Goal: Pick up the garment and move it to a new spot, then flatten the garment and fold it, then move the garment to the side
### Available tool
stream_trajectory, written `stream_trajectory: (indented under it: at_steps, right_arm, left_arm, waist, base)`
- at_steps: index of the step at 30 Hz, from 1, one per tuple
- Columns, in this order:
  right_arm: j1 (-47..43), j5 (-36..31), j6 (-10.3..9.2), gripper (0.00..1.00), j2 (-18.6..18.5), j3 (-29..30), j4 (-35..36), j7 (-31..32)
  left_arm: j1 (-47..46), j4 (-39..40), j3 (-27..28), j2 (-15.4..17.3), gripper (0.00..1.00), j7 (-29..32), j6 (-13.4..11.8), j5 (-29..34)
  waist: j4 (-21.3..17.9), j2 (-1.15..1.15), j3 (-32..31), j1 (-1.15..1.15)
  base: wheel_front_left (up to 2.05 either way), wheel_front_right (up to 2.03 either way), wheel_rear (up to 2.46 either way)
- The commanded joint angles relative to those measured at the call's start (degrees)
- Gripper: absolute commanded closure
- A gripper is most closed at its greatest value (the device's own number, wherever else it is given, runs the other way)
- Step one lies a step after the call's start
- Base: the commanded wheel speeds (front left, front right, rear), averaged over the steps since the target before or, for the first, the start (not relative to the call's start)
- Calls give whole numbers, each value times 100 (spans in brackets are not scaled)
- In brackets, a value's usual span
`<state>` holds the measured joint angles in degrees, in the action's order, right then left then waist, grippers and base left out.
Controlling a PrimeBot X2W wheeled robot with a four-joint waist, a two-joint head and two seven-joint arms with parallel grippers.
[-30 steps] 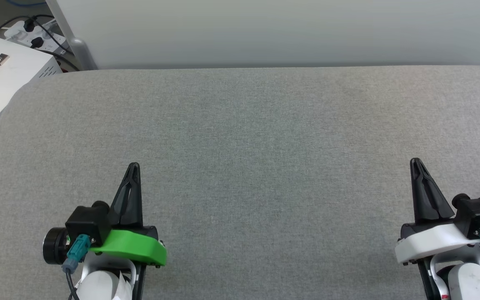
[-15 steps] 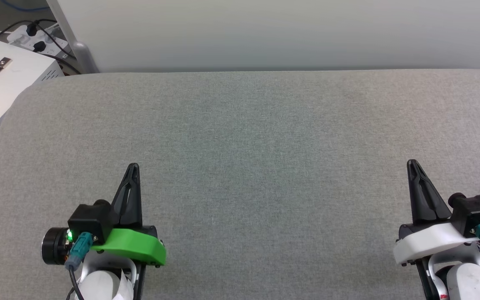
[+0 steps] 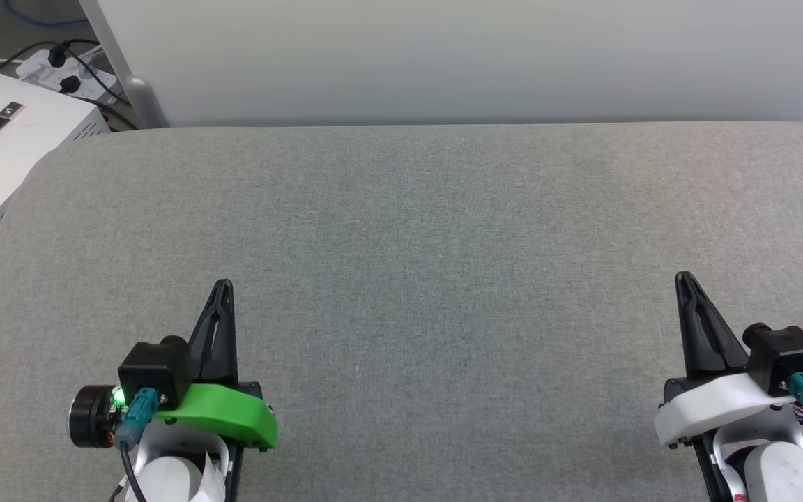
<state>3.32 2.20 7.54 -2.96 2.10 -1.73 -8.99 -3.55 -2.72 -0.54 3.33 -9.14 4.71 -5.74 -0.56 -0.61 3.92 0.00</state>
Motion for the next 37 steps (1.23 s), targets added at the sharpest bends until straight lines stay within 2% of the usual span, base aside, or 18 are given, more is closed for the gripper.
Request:
stream_trajectory:
  at_steps: [1, 37]
  right_arm:
    - [-109, -22, -2, 100, 3, -13, 34, 31]
    - [-214, -116, -4, 100, 6, -106, 100, 441]
  left_arm:
    - [104, 39, 16, -17, 100, 34, -56, 58]
    - [222, 149, 34, -31, 100, 449, -252, 301]
  waist:
    - [1, 24, -8, 0]
    - [27, 41, -189, 0]
  base:
    - [0, 0, 0]
    - [0, 0, 0]
